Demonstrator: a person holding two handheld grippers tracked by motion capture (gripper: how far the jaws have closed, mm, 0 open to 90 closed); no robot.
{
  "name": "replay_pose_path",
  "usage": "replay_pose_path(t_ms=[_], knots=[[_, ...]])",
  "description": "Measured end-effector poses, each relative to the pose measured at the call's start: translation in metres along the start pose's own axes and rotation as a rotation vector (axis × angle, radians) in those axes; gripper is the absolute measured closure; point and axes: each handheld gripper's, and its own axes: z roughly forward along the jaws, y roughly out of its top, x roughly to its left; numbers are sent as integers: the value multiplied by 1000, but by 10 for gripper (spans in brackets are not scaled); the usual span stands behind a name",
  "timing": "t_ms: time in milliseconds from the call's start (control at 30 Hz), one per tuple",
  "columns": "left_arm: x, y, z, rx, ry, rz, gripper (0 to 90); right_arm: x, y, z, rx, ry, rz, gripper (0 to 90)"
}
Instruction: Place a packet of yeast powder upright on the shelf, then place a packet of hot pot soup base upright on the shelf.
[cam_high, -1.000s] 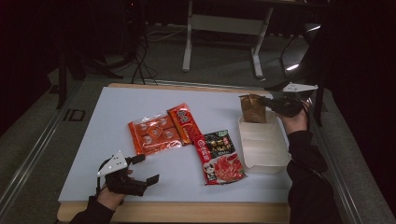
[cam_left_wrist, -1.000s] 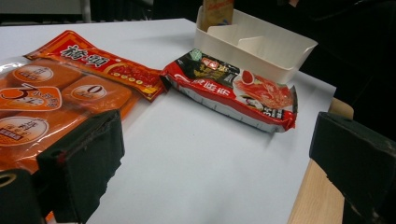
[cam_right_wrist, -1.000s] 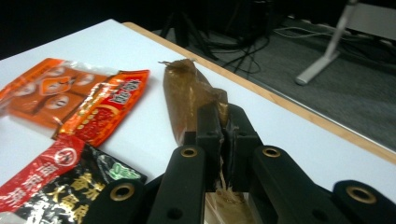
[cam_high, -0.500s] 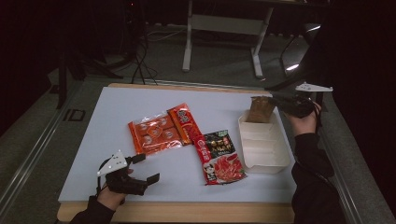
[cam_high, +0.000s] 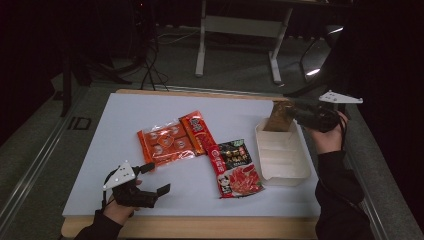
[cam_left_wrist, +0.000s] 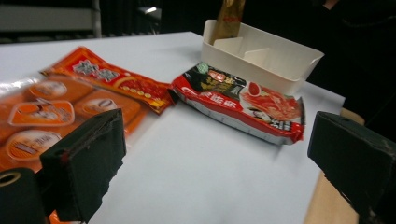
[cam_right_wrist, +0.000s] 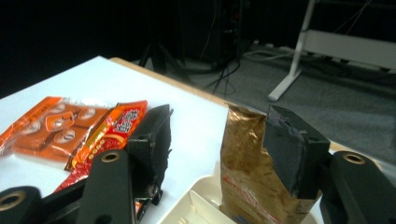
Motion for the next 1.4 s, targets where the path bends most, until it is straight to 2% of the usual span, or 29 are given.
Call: replay_pose_path(t_ms=[233, 300, 433, 533, 633, 667, 700, 733, 833, 867, 900, 933, 967, 1000, 1100, 1233, 1400], knots=[[-2, 3, 1, 67, -9, -27, 50, 24, 0, -12, -38, -14, -18, 344], [-2, 4, 1, 76, -8, -19, 50, 31, 0, -15, -45, 0, -30, 339], [-2, 6, -2, 66, 15, -19, 51, 43, -3, -19, -58, 33, -3, 253], [-2, 6, -2, 73, 17, -23, 52, 53, -8, -21, -80, 68, 16, 142], [-3, 7, -1, 78, 10, -25, 56, 64, -12, -25, -87, 101, 37, 133], [-3, 7, -1, 78, 10, -25, 56, 64, -12, -25, -87, 101, 37, 133], [-4, 7, -1, 78, 15, -22, 56, 72, -15, -28, -95, 90, 37, 140], [-4, 7, -1, 78, 10, -23, 56, 75, -16, -29, -90, 104, 37, 140], [-5, 10, 0, 83, -4, -29, 57, 87, -21, -34, -92, 119, 9, 164], [-5, 10, 0, 83, -4, -29, 57, 87, -21, -34, -92, 119, 9, 164], [-7, 11, 0, 84, 3, -19, 57, 91, -23, -36, -94, 146, 3, 165], [-7, 12, 0, 82, -1, -13, 57, 102, -26, -41, -91, 170, -23, 165], [-8, 14, 0, 84, -2, -10, 57, 106, -28, -43, -88, 174, -35, 165], [-8, 15, 0, 79, -13, -13, 57, 110, -29, -46, -91, 175, -36, 165], [-10, 18, 1, 87, -8, 1, 57, 118, -34, -52, -95, 193, -34, 165], [-13, 23, 5, 98, -22, 11, 58, 132, -41, -60, -90, 186, -55, 157], [-14, 28, 11, 106, -25, 17, 78, 148, -47, -69, -81, 185, -46, 141]])
